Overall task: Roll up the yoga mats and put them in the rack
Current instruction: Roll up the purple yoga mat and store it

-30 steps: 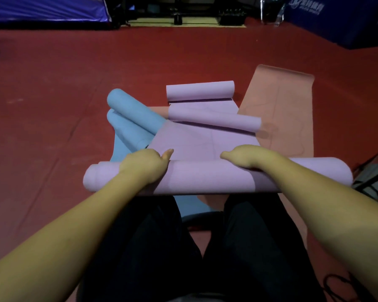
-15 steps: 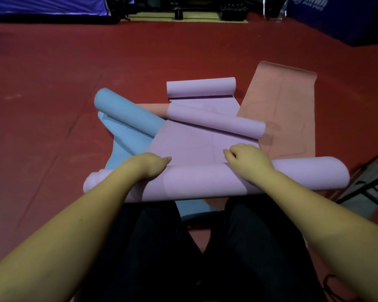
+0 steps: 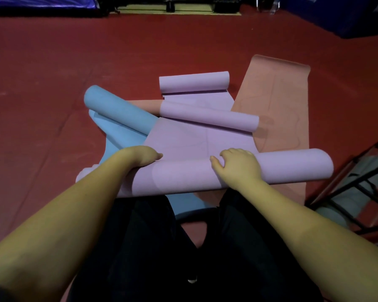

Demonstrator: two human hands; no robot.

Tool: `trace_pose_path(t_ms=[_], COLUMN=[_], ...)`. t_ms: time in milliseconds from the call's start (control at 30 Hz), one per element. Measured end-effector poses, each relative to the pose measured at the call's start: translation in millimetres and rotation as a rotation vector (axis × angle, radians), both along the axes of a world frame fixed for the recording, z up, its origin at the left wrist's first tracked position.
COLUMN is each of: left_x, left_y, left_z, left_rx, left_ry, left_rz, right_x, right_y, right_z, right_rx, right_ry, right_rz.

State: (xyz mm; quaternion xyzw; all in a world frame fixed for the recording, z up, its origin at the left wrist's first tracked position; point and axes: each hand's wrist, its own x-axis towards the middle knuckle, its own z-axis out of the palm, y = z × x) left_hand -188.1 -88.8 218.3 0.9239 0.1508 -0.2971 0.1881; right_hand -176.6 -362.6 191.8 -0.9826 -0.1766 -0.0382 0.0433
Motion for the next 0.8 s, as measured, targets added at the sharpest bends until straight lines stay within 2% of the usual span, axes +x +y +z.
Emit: trace_pose_path(t_ms=[133, 300, 400, 533, 633, 800], left_x=[-1.3, -24.2, -44.7, -70.1, -65.5, -60.7], left_y=[2.4, -10.2, -20.7, -24.2, -21.4, -17.6], left_z=[-3.7, -4.0, -15.9, -37.4, -32.2, -18.2], left_rx=[0.111, 0.273, 0.297, 0.377, 0.396, 0.395], left_ry=[-0.095, -0.612, -0.766, -0.77, -0.688, -0.675], left_rz=[0.025, 0.025, 0.036, -0.066, -0.046, -0.036], right_x=[9.4, 17.7, 22.5, 36.6, 42.0, 44.5], right_y=[3.5, 1.4, 2.0, 7.7, 15.8, 21.0], right_z=[3.4, 2.4, 2.8, 8.1, 17.3, 29.4], right_rx=[-0.037, -0.071, -0.078, -0.097, -0.125, -0.149], right_ry=[-0.004, 0.044, 0.076, 0.239, 0.336, 0.403], right_rz=[0.014, -0.008, -0.024, -0.038, -0.026, -0.034])
